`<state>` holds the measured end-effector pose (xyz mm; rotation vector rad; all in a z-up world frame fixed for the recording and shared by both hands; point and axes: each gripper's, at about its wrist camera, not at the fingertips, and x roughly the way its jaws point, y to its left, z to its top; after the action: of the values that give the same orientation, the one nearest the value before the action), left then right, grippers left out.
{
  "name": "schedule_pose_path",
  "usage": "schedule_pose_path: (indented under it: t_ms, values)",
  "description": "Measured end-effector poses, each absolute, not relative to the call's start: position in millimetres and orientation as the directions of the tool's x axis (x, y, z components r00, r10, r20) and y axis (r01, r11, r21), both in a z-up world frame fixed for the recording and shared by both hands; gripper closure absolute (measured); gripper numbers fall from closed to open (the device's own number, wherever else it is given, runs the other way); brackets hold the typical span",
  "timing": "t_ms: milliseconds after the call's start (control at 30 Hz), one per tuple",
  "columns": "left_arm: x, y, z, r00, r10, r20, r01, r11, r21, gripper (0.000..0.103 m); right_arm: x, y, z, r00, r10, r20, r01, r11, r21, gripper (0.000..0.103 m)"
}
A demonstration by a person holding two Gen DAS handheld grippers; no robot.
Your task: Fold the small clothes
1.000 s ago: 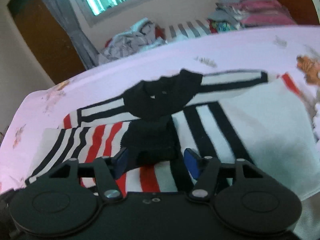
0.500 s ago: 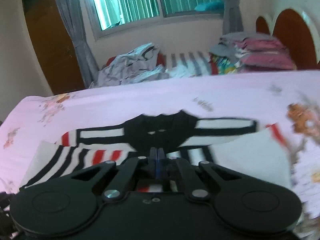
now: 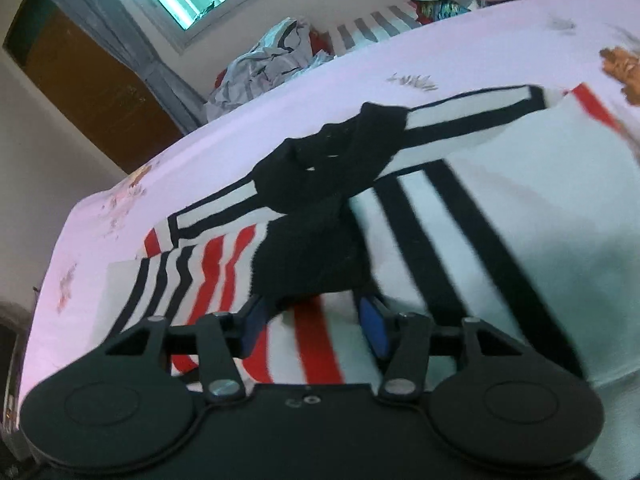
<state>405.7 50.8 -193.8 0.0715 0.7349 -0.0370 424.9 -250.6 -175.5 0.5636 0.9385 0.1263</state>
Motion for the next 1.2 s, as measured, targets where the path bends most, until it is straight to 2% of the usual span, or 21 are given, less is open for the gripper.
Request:
schedule_pose_path:
  t_ms: [100,200,233,267,300,500,667,733,800,867,933,1000,1033,1100,1167,1200]
  values:
    - [406.4,52.2,-194.1,0.739,-0.014,-0.674,0.059,0.997,0.044,0.048,436.5,-243.8,-178.4,0.597,0.375,-0.709,0.152,0.815,0.559,0.049]
    - [407.1,52.9,-195.3,0.737,-0.017,-0.675,0.061,0.997,0.041,0.048,448.1,-234.1,-179.8,0.601,0.360,-0.713,0.158,0.821,0.549,0.051]
    - [407.7,53.0,-196.0,0.737,-0.018,-0.676,0.063,0.997,0.042,0.048,450.6,-231.6,-179.4,0.611,0.345,-0.713,0.163,0.827,0.539,0.066]
    - [408.1,53.1,-196.7,0.737,-0.018,-0.676,0.066,0.997,0.045,0.048,452.2,-230.8,-179.9,0.618,0.332,-0.713,0.167,0.830,0.532,0.093]
    - [408.1,52.9,-196.8,0.738,-0.017,-0.674,0.067,0.997,0.049,0.048,453.6,-229.6,-179.6,0.623,0.332,-0.709,0.168,0.828,0.535,0.097]
    - [408.9,52.8,-195.0,0.752,-0.009,-0.659,0.075,0.995,0.072,0.048,432.6,-224.2,-139.0,0.734,0.174,-0.657,0.081,0.938,0.338,0.097]
    - [406.8,48.8,-195.6,0.769,0.005,-0.639,0.072,0.993,0.094,0.048,418.6,-254.1,-131.0,0.730,0.118,-0.673,0.110,0.952,0.286,0.097]
    - [406.1,47.9,-194.0,0.772,-0.010,-0.635,0.080,0.993,0.082,0.067,411.6,-264.2,-136.8,0.718,0.091,-0.690,0.134,0.955,0.266,0.097]
    - [404.7,45.7,-192.8,0.772,-0.026,-0.635,0.092,0.993,0.071,0.074,405.7,-269.9,-146.2,0.700,0.081,-0.710,0.151,0.954,0.258,0.097]
    - [405.1,46.3,-193.2,0.765,-0.036,-0.644,0.094,0.994,0.055,0.077,401.7,-271.9,-158.4,0.674,0.081,-0.734,0.171,0.950,0.262,0.097]
    - [408.7,56.0,-195.5,0.738,-0.066,-0.672,0.076,0.997,-0.014,0.077,401.7,-273.9,-169.5,0.629,0.096,-0.772,0.179,0.948,0.263,0.096]
    - [407.9,64.1,-194.1,0.721,-0.091,-0.687,0.081,0.996,-0.048,0.076,396.0,-280.4,-169.6,0.634,0.111,-0.765,0.197,0.934,0.298,0.091]
    - [406.3,65.2,-192.2,0.717,-0.099,-0.690,0.091,0.995,-0.047,0.076,392.6,-285.6,-166.5,0.641,0.110,-0.760,0.208,0.928,0.310,0.082]
    - [402.0,66.7,-187.5,0.704,-0.111,-0.701,0.112,0.993,-0.045,0.075,385.7,-297.2,-160.4,0.648,0.102,-0.755,0.226,0.921,0.318,0.078]
    - [397.2,72.5,-179.5,0.696,-0.125,-0.707,0.105,0.992,-0.071,0.062,378.7,-309.0,-155.2,0.652,0.083,-0.754,0.243,0.919,0.311,0.077]
    - [395.0,76.3,-175.0,0.700,-0.126,-0.703,0.092,0.992,-0.086,0.045,376.7,-314.5,-153.1,0.656,0.076,-0.751,0.249,0.918,0.310,0.077]
